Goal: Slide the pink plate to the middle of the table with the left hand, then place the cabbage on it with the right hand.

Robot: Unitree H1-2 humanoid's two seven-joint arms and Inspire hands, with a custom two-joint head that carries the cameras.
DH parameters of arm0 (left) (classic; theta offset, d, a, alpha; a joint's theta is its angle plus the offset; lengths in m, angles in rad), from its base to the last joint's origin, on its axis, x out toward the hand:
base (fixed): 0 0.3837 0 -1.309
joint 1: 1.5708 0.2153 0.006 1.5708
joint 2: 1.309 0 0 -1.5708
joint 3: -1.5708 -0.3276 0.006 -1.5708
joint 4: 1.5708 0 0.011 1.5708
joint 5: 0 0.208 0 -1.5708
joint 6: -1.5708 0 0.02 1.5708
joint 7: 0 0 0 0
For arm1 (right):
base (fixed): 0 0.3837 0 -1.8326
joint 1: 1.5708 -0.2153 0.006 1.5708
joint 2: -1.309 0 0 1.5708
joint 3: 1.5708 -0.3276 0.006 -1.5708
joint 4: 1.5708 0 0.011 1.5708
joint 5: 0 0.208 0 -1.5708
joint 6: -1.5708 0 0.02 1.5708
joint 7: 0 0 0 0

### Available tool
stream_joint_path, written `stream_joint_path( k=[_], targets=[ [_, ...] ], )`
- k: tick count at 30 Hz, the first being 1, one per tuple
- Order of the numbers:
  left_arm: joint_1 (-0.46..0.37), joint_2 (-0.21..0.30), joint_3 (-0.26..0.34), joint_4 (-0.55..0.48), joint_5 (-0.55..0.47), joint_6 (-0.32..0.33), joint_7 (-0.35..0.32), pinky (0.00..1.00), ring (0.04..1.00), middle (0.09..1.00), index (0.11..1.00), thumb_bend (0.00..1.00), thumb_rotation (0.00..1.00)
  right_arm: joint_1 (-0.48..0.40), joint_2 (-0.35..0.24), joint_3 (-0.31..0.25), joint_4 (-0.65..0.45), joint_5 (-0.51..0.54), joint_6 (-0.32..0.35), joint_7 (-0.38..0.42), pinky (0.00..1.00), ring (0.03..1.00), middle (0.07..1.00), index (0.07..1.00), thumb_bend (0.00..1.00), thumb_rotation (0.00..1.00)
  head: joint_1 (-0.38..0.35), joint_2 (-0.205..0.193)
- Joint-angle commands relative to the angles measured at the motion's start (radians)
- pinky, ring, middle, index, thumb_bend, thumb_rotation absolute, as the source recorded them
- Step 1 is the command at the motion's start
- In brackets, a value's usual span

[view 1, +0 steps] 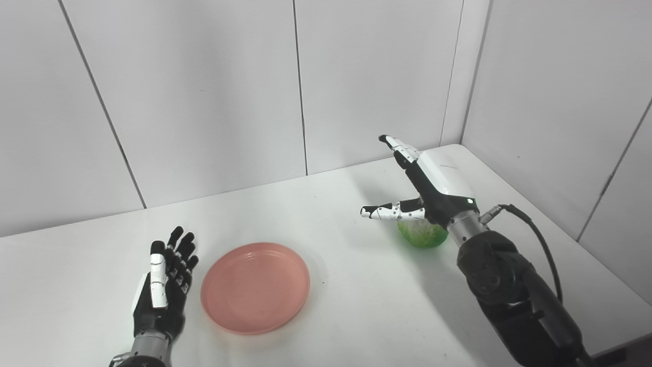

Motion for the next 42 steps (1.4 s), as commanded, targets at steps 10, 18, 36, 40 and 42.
stream_joint_path(
  k=[10, 18, 36, 40, 42],
  targets=[
    [0.025, 0.004, 0.007, 0.034, -0.011, -0.057, -0.03, 1.0, 1.0, 0.959, 0.954, 0.84, 1.0, -0.039, -0.141, 0.001, 0.078, -0.155, 0.017, 0.047, 1.0, 0.959, 0.931, 0.955, 0.98, 0.62, -0.002, -0.003],
    [0.03, 0.006, 0.0, 0.026, -0.009, -0.051, -0.04, 1.0, 1.0, 0.966, 0.958, 0.84, 1.0, -0.018, -0.144, 0.018, 0.146, -0.203, -0.004, 0.024, 1.0, 0.935, 0.916, 0.965, 0.97, 0.59, -0.002, -0.002],
    [0.042, -0.003, 0.0, 0.001, -0.025, -0.04, -0.043, 1.0, 1.0, 0.963, 0.958, 0.84, 1.0, -0.019, -0.069, 0.032, 0.286, -0.081, -0.008, 0.032, 0.68, 0.849, 0.931, 0.946, 0.95, 0.44, 0.003, 0.005],
    [0.045, -0.003, -0.003, -0.004, -0.022, -0.037, -0.043, 1.0, 1.0, 0.968, 0.962, 0.83, 1.0, -0.023, -0.055, 0.04, 0.325, -0.059, -0.019, -0.002, 0.59, 0.807, 0.922, 0.924, 0.95, 0.37, 0.001, 0.008],
    [0.045, -0.001, -0.006, 0.001, -0.02, -0.041, -0.047, 1.0, 1.0, 0.971, 0.965, 0.83, 1.0, -0.025, -0.048, 0.041, 0.345, -0.044, -0.03, -0.03, 0.57, 0.785, 0.91, 0.911, 0.94, 0.33, 0.0, 0.009]
  ],
)
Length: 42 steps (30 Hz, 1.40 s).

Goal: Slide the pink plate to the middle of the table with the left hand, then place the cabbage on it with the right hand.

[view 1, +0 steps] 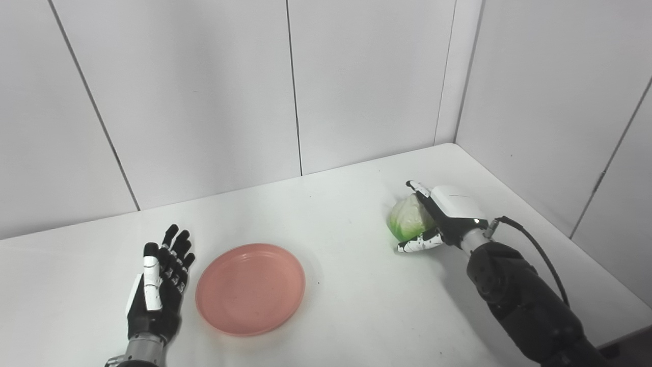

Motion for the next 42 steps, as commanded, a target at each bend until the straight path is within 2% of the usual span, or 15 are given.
stream_joint_path(
  k=[1, 4, 7, 8, 9, 10, 12, 16, 20, 25, 34, 36, 37, 38, 42],
  targets=[
    [0.032, 0.0, -0.003, 0.021, -0.009, -0.011, -0.022, 1.0, 1.0, 0.974, 0.968, 0.83, 1.0, -0.026, 0.006, 0.002, 0.024, 0.011, -0.026, -0.036, 0.56, 0.76, 0.896, 0.897, 0.94, 0.29, 0.001, 0.0],
    [0.033, 0.0, -0.004, 0.02, -0.011, -0.01, -0.024, 1.0, 1.0, 0.975, 0.968, 0.83, 1.0, -0.033, 0.024, 0.003, 0.066, 0.012, -0.039, -0.109, 0.52, 0.707, 0.866, 0.868, 0.92, 0.21, 0.002, 0.002],
    [0.031, 0.0, -0.004, 0.025, -0.008, -0.019, -0.026, 1.0, 1.0, 0.977, 0.97, 0.82, 1.0, -0.041, 0.046, -0.004, 0.146, 0.027, -0.117, -0.25, 0.42, 0.567, 0.752, 0.793, 0.86, 0.05, 0.004, 0.003],
    [0.031, 0.0, -0.004, 0.024, -0.008, -0.019, -0.026, 1.0, 1.0, 0.977, 0.972, 0.82, 1.0, -0.043, 0.05, -0.007, 0.173, 0.034, -0.15, -0.297, 0.39, 0.519, 0.692, 0.746, 0.82, 0.02, 0.004, 0.003],
    [0.031, 0.0, -0.004, 0.025, -0.008, -0.02, -0.026, 1.0, 1.0, 0.977, 0.972, 0.82, 1.0, -0.045, 0.054, -0.007, 0.194, 0.036, -0.174, -0.338, 0.37, 0.487, 0.595, 0.71, 0.68, 0.01, 0.004, 0.003],
    [0.031, -0.001, -0.003, 0.025, -0.007, -0.021, -0.023, 1.0, 1.0, 0.977, 0.973, 0.82, 1.0, -0.046, 0.056, -0.006, 0.211, 0.034, -0.19, -0.373, 0.36, 0.457, 0.569, 0.677, 0.6, 0.01, 0.004, 0.004],
    [0.028, -0.002, -0.003, 0.029, -0.006, -0.022, -0.021, 1.0, 1.0, 0.974, 0.97, 0.82, 1.0, -0.049, 0.061, -0.006, 0.231, 0.039, -0.206, -0.418, 0.32, 0.406, 0.5, 0.575, 0.53, 0.0, 0.003, 0.003],
    [0.025, -0.007, 0.001, 0.036, -0.016, -0.022, -0.026, 1.0, 1.0, 0.975, 0.969, 0.82, 1.0, -0.051, 0.065, -0.004, 0.254, 0.047, -0.238, -0.482, 0.32, 0.412, 0.506, 0.52, 0.51, 0.0, 0.007, 0.004],
    [0.027, -0.008, -0.005, 0.03, -0.004, -0.021, -0.02, 1.0, 1.0, 0.978, 0.975, 0.82, 1.0, -0.052, 0.067, -0.005, 0.265, 0.049, -0.275, -0.546, 0.33, 0.419, 0.507, 0.51, 0.52, 0.0, 0.013, 0.005],
    [0.024, -0.013, -0.005, 0.031, -0.002, -0.025, -0.012, 1.0, 1.0, 0.976, 0.969, 0.81, 1.0, -0.05, 0.075, -0.005, 0.207, 0.048, -0.301, -0.585, 0.33, 0.412, 0.5, 0.521, 0.51, 0.0, 0.022, 0.006],
    [0.043, -0.024, -0.026, -0.008, 0.042, -0.02, 0.015, 1.0, 1.0, 0.964, 0.961, 0.82, 1.0, -0.039, 0.165, 0.004, -0.017, 0.049, -0.3, -0.557, 0.33, 0.408, 0.5, 0.527, 0.51, 0.0, 0.1, 0.018],
    [0.05, -0.026, -0.034, -0.018, 0.057, -0.023, 0.024, 1.0, 0.995, 0.961, 0.96, 0.81, 1.0, -0.039, 0.191, 0.013, -0.047, 0.051, -0.306, -0.55, 0.31, 0.403, 0.499, 0.529, 0.51, 0.0, 0.129, 0.023],
    [0.055, -0.031, -0.038, -0.03, 0.066, -0.016, 0.034, 1.0, 0.993, 0.96, 0.959, 0.81, 1.0, -0.043, 0.209, 0.023, -0.051, 0.065, -0.33, -0.549, 0.31, 0.402, 0.498, 0.529, 0.51, 0.0, 0.165, 0.029],
    [0.059, -0.033, -0.041, -0.039, 0.072, -0.009, 0.041, 1.0, 0.992, 0.954, 0.952, 0.81, 1.0, -0.045, 0.222, 0.028, -0.052, 0.075, -0.347, -0.548, 0.3, 0.399, 0.499, 0.53, 0.51, 0.0, 0.165, 0.029],
    [0.074, -0.063, -0.051, -0.065, 0.095, -0.008, 0.079, 1.0, 0.979, 0.944, 0.939, 0.82, 1.0, -0.056, 0.276, 0.066, -0.06, 0.077, -0.37, -0.532, 0.31, 0.401, 0.501, 0.529, 0.51, 0.0, 0.316, 0.042]
  ],
)
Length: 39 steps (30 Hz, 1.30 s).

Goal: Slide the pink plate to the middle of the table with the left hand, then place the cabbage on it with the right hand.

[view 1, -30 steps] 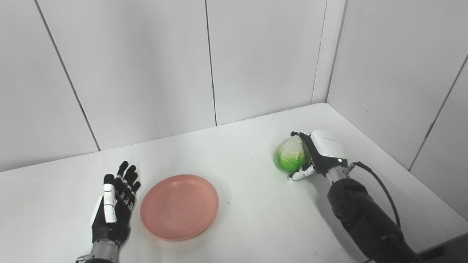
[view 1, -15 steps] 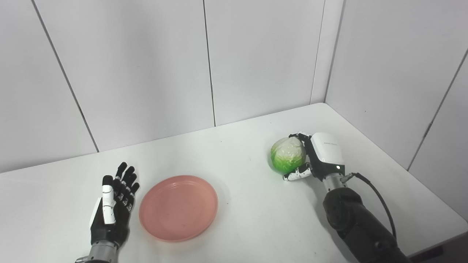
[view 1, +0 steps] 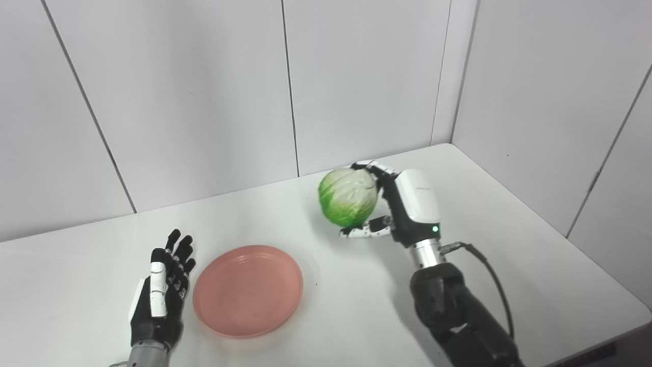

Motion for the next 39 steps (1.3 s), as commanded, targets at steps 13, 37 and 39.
stream_joint_path(
  k=[13, 37, 39],
  targets=[
    [0.026, -0.071, -0.035, 0.016, 0.014, -0.019, 0.034, 1.0, 1.0, 0.981, 0.982, 0.81, 1.0, -0.102, 0.09, 0.14, 0.127, 0.001, -0.199, 0.061, 0.31, 0.41, 0.51, 0.513, 0.52, 0.0, 0.167, -0.003],
    [0.023, -0.084, -0.034, 0.03, 0.046, -0.049, 0.072, 1.0, 0.986, 0.957, 0.96, 0.79, 1.0, -0.126, 0.029, 0.238, 0.269, -0.185, -0.208, 0.049, 0.59, 0.631, 0.619, 0.5, 0.52, 0.09, 0.157, 0.004],
    [0.021, -0.082, -0.034, 0.033, 0.044, -0.049, 0.068, 1.0, 0.987, 0.958, 0.962, 0.79, 1.0, -0.122, 0.027, 0.234, 0.256, -0.192, -0.206, 0.038, 0.68, 0.708, 0.733, 0.655, 0.61, 0.2, 0.156, 0.006]
  ],
)
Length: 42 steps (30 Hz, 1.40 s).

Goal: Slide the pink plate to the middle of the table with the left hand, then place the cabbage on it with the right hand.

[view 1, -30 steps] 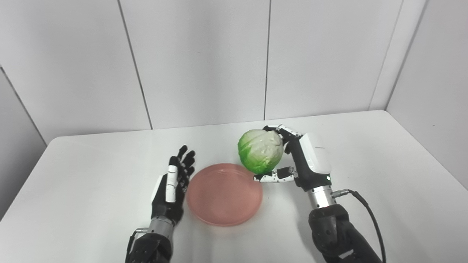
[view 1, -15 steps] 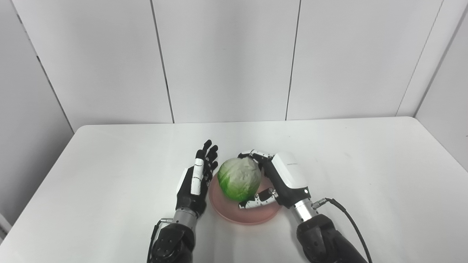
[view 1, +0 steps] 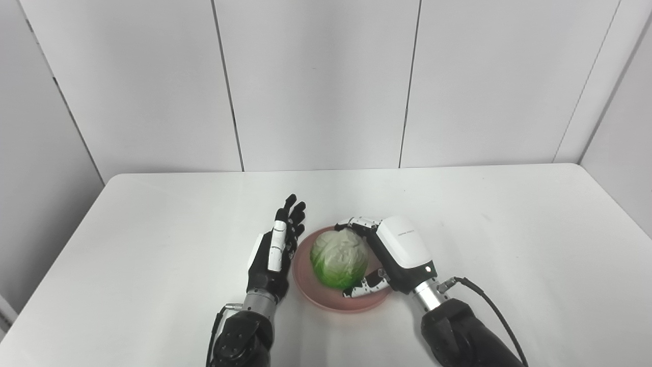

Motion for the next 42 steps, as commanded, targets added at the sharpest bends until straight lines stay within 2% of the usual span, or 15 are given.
stream_joint_path(
  k=[1, 4, 8, 12, 16, 21, 25, 26, 28, 29, 30, 31, 33, 38, 42],
  targets=[
    [0.024, -0.009, -0.008, 0.019, 0.003, -0.021, -0.003, 1.0, 0.987, 0.959, 0.963, 0.8, 1.0, -0.023, -0.017, -0.013, -0.029, -0.012, -0.009, -0.027, 0.71, 0.727, 0.757, 0.708, 0.63, 0.22, -0.003, 0.0],
    [0.021, -0.005, -0.01, 0.019, 0.004, -0.015, -0.004, 1.0, 0.995, 0.962, 0.964, 0.8, 1.0, -0.023, -0.016, -0.024, -0.04, 0.003, -0.036, -0.045, 0.8, 0.828, 0.849, 0.829, 0.68, 0.36, -0.008, 0.001],
    [0.016, -0.002, -0.01, 0.022, 0.002, -0.013, -0.006, 1.0, 0.997, 0.964, 0.965, 0.8, 1.0, -0.021, -0.019, -0.034, -0.056, 0.043, -0.061, -0.019, 0.85, 0.891, 0.908, 0.9, 0.69, 0.44, -0.012, 0.0],
    [0.013, -0.001, -0.008, 0.023, -0.002, -0.017, -0.009, 1.0, 0.99, 0.962, 0.965, 0.8, 1.0, -0.014, -0.026, -0.038, -0.067, 0.081, -0.08, 0.006, 0.93, 0.942, 0.945, 0.966, 0.72, 0.43, -0.013, 0.001],
    [0.011, 0.003, -0.006, 0.02, -0.009, -0.011, -0.013, 1.0, 0.986, 0.958, 0.96, 0.79, 1.0, 0.0, -0.029, -0.05, -0.067, 0.119, -0.107, 0.016, 0.97, 0.969, 0.959, 0.993, 0.73, 0.42, -0.014, -0.001],
    [0.015, 0.016, -0.008, 0.002, -0.008, 0.006, -0.022, 1.0, 0.992, 0.963, 0.966, 0.8, 1.0, 0.024, -0.021, -0.072, -0.076, 0.149, -0.13, -0.003, 0.98, 0.968, 0.967, 1.0, 0.74, 0.43, -0.02, -0.001],
    [0.022, 0.023, -0.004, -0.018, -0.012, 0.02, -0.025, 1.0, 0.998, 0.968, 0.967, 0.8, 1.0, 0.053, 0.004, -0.11, -0.086, 0.195, -0.141, -0.014, 0.81, 0.922, 0.969, 1.0, 0.75, 0.44, -0.023, -0.001],
    [0.023, 0.024, -0.002, -0.022, -0.013, 0.024, -0.025, 1.0, 0.999, 0.968, 0.967, 0.81, 1.0, 0.062, 0.013, -0.123, -0.091, 0.221, -0.138, -0.007, 0.79, 0.923, 0.981, 1.0, 0.72, 0.47, -0.023, -0.001],
    [0.025, 0.026, 0.0, -0.03, -0.011, 0.032, -0.023, 1.0, 1.0, 0.967, 0.966, 0.81, 1.0, 0.078, 0.033, -0.149, -0.102, 0.27, -0.125, 0.011, 0.79, 0.925, 0.986, 1.0, 0.72, 0.49, -0.024, -0.001],
    [0.03, 0.026, 0.005, -0.038, -0.011, 0.034, -0.019, 1.0, 1.0, 0.969, 0.969, 0.81, 1.0, 0.095, 0.06, -0.18, -0.122, 0.37, -0.087, 0.056, 0.79, 0.93, 0.989, 1.0, 0.65, 0.62, -0.026, 0.0],
    [0.033, 0.026, 0.008, -0.043, -0.012, 0.035, -0.016, 1.0, 1.0, 0.966, 0.966, 0.81, 1.0, 0.108, 0.078, -0.202, -0.136, 0.441, -0.06, 0.089, 0.88, 0.956, 0.996, 1.0, 0.69, 0.67, -0.026, 0.0],
    [0.037, 0.025, 0.013, -0.049, -0.013, 0.036, -0.01, 1.0, 0.998, 0.965, 0.966, 0.8, 1.0, 0.119, 0.098, -0.228, -0.152, 0.521, -0.03, 0.126, 0.93, 0.965, 0.997, 1.0, 0.69, 0.72, -0.027, 0.002],
    [0.044, 0.022, 0.023, -0.063, -0.016, 0.046, -0.001, 1.0, 0.998, 0.968, 0.969, 0.8, 1.0, 0.133, 0.131, -0.274, -0.174, 0.652, 0.001, 0.179, 0.96, 0.972, 0.999, 1.0, 0.68, 0.78, -0.028, 0.002],
    [0.049, 0.028, 0.029, -0.066, -0.021, 0.036, -0.006, 1.0, 1.0, 0.997, 0.997, 0.8, 1.0, 0.131, 0.183, -0.351, -0.185, 0.872, 0.038, 0.271, 1.0, 1.0, 1.0, 1.0, 0.67, 0.82, -0.028, -0.001],
    [0.057, 0.031, 0.025, -0.07, -0.017, 0.028, 0.001, 1.0, 1.0, 1.0, 1.0, 0.8, 1.0, 0.131, 0.204, -0.378, -0.188, 0.917, 0.072, 0.29, 1.0, 1.0, 1.0, 1.0, 0.69, 0.85, -0.025, 0.0]
  ],
)
